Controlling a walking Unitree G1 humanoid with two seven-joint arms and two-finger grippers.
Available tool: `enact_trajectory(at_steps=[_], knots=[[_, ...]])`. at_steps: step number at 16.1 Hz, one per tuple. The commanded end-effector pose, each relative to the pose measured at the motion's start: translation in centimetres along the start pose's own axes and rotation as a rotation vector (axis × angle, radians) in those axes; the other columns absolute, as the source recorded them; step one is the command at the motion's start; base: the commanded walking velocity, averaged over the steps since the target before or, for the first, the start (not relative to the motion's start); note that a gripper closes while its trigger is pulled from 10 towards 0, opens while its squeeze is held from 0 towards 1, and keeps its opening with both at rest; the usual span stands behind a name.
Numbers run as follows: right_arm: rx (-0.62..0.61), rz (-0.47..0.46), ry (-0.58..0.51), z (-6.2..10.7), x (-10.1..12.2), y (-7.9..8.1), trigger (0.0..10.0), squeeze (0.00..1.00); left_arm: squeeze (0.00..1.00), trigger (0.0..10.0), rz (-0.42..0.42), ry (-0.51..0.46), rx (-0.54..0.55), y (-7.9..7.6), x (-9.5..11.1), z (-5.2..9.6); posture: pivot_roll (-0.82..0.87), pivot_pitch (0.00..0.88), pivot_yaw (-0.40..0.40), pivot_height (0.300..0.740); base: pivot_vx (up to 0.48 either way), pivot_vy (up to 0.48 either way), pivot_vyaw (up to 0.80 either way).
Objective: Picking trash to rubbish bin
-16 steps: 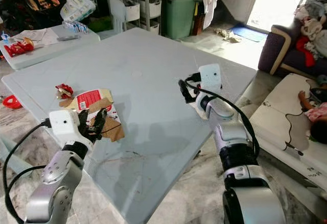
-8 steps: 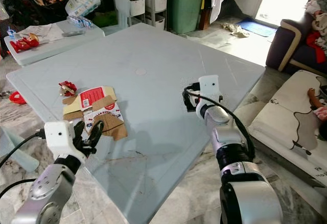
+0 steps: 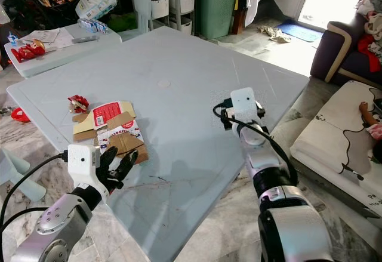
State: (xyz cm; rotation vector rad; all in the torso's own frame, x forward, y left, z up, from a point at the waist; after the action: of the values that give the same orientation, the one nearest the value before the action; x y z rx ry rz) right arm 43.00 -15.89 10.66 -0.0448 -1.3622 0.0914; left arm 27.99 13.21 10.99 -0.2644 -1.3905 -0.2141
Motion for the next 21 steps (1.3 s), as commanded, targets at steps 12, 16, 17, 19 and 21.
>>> enact_trajectory(at_steps=[12,16,17,19,21], knots=[[0.113,-0.212,0.084,0.6,-2.9,2.4,0.0,0.0,0.0,10.0,-0.017,-0.041,-0.024,0.1,1.6,-1.4,0.11,0.025,-0.012,0.74,0.0,0.0,0.0],[0.105,-0.221,0.027,0.8,-2.5,1.7,0.0,0.0,0.0,10.0,-0.014,-0.059,-0.029,-0.4,1.9,-2.2,0.09,0.01,-0.012,0.74,0.0,0.0,0.0],[0.103,-0.221,0.023,0.9,-2.5,1.6,0.0,0.0,0.0,10.0,-0.016,-0.063,-0.032,-0.5,2.0,-2.4,0.09,0.007,-0.014,0.74,0.0,0.0,0.0],[0.104,-0.22,0.013,0.9,-2.4,1.4,0.0,0.0,0.0,10.0,-0.017,-0.065,-0.007,-0.2,2.0,-2.8,0.08,0.0,-0.017,0.74,0.0,0.0,0.0],[0.112,-0.218,-0.01,1.1,-2.1,1.1,0.0,0.0,0.0,10.0,-0.042,-0.074,0.067,0.9,2.3,-3.3,0.07,0.0,-0.018,0.74,0.0,0.0,0.0]])
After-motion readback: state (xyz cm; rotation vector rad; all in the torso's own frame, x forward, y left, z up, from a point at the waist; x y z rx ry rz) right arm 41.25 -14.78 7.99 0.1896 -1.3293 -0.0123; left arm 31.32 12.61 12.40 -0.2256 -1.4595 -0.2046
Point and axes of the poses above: a point about 5 cm out from each wrist's last joint towards the gripper, its own z axis pointing back from the gripper into the wrist, its own x axis along the axis of the wrist's last joint, y = z × x, the point moved 5 cm from there along -z, pointing out of the wrist towards the gripper, and after that the axes turned 8 degrees about -z, right-handed, at the moved point
